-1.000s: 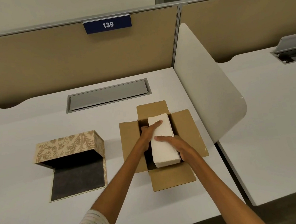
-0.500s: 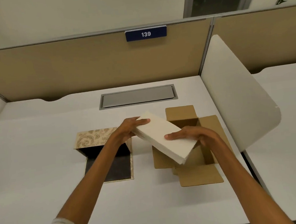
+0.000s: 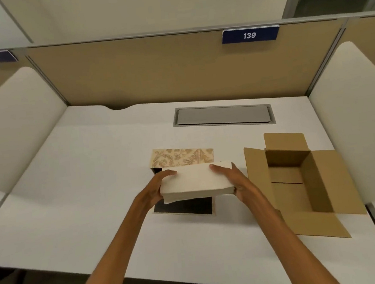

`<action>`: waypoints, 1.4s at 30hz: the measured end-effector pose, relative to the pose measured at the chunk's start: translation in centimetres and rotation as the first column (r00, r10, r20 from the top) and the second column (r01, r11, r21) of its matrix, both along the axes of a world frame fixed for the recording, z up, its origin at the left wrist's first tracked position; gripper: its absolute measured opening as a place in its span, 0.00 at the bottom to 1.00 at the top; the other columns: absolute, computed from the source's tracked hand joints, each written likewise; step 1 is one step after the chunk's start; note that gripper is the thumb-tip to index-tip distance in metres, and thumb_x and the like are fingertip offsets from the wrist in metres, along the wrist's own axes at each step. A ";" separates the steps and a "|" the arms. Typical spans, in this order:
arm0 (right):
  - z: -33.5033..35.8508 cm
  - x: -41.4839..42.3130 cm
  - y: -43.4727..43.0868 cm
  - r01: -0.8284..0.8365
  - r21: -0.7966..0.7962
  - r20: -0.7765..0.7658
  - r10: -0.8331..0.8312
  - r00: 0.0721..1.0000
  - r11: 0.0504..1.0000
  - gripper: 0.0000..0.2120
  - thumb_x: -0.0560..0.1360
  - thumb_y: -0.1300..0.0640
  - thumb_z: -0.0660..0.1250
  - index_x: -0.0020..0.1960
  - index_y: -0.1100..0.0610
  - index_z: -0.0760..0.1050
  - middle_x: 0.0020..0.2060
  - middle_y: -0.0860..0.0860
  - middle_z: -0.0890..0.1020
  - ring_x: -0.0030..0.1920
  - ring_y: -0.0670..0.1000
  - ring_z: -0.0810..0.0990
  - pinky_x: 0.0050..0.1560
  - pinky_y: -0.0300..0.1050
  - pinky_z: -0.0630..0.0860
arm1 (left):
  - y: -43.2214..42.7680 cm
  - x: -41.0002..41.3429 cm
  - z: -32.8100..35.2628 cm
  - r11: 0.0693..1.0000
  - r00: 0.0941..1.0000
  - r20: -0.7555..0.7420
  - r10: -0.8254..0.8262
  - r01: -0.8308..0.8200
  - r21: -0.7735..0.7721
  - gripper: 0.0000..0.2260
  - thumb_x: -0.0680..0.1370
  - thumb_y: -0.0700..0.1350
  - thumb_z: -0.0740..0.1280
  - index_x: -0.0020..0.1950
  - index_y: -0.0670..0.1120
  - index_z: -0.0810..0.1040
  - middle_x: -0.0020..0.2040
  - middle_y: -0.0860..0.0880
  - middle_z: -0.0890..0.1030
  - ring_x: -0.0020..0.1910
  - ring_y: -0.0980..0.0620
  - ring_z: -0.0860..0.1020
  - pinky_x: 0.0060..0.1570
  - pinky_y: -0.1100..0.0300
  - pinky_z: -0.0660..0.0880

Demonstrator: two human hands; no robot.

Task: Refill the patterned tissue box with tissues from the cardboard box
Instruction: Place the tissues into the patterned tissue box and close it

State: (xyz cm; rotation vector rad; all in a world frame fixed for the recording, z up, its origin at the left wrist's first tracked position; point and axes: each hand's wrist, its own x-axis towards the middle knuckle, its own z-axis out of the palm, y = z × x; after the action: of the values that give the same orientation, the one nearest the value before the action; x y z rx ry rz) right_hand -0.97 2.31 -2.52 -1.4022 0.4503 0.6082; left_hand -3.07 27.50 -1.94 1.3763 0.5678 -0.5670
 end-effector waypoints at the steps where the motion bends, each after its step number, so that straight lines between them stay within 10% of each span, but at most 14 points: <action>1: -0.7 -0.4 1.0 0.018 -0.012 -0.012 -0.018 1.000 1.000 0.36 0.67 0.44 0.75 0.69 0.51 0.65 0.60 0.52 0.80 0.57 0.55 0.80 0.60 0.56 0.78 | 0.4 -0.5 -0.5 1.000 1.000 -0.015 0.023 -0.022 0.008 0.22 0.68 0.52 0.72 0.61 0.53 0.76 0.56 0.45 0.81 0.51 0.46 0.79 0.42 0.54 0.79; 5: -3.2 -1.9 3.9 0.067 -0.045 -0.042 -0.069 0.997 0.997 0.30 0.68 0.44 0.68 0.65 0.55 0.65 0.55 0.54 0.78 0.53 0.54 0.78 0.47 0.47 0.75 | 2.2 -1.6 -2.3 0.994 0.994 -0.032 0.100 -0.099 0.040 0.18 0.64 0.49 0.73 0.52 0.48 0.78 0.50 0.46 0.80 0.44 0.48 0.78 0.34 0.60 0.78; 10: -5.8 -1.9 6.3 0.183 -0.115 -0.012 -0.185 0.983 0.976 0.25 0.70 0.50 0.67 0.61 0.58 0.62 0.60 0.61 0.74 0.57 0.58 0.76 0.51 0.50 0.75 | 4.6 -0.7 -4.9 0.981 0.983 -0.001 0.185 -0.185 0.061 0.33 0.63 0.45 0.77 0.65 0.34 0.73 0.60 0.34 0.78 0.53 0.42 0.76 0.52 0.50 0.73; 23: -9.3 -0.3 8.4 0.381 -0.254 0.033 -0.386 0.922 0.889 0.30 0.74 0.54 0.72 0.66 0.58 0.57 0.65 0.57 0.67 0.58 0.52 0.69 0.58 0.44 0.69 | 4.2 2.0 -8.9 0.922 0.929 0.041 0.367 -0.370 0.117 0.42 0.69 0.42 0.79 0.73 0.42 0.53 0.70 0.40 0.68 0.63 0.46 0.69 0.66 0.52 0.67; 33: -10.6 -0.5 9.2 0.386 -0.367 0.147 -0.357 0.922 0.846 0.24 0.75 0.51 0.71 0.63 0.58 0.64 0.56 0.52 0.72 0.54 0.52 0.73 0.54 0.43 0.73 | 4.2 1.6 -10.0 0.897 0.967 0.216 0.137 -0.214 0.388 0.34 0.73 0.45 0.75 0.71 0.43 0.58 0.70 0.38 0.69 0.62 0.44 0.72 0.62 0.54 0.73; 42: -10.2 -3.2 10.4 0.494 -0.663 0.590 -0.014 0.807 0.562 0.19 0.73 0.53 0.71 0.60 0.57 0.69 0.58 0.55 0.76 0.57 0.54 0.75 0.55 0.47 0.77 | 2.7 -2.2 -10.5 0.458 0.732 0.455 -0.506 -0.219 0.862 0.21 0.76 0.49 0.68 0.66 0.43 0.69 0.65 0.44 0.73 0.65 0.46 0.71 0.66 0.49 0.72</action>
State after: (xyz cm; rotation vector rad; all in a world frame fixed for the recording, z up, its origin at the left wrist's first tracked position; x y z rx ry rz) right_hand -4.17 12.66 -12.74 -2.2266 0.4949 -0.3433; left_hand -5.29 30.17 -12.42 2.5345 0.0635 0.2316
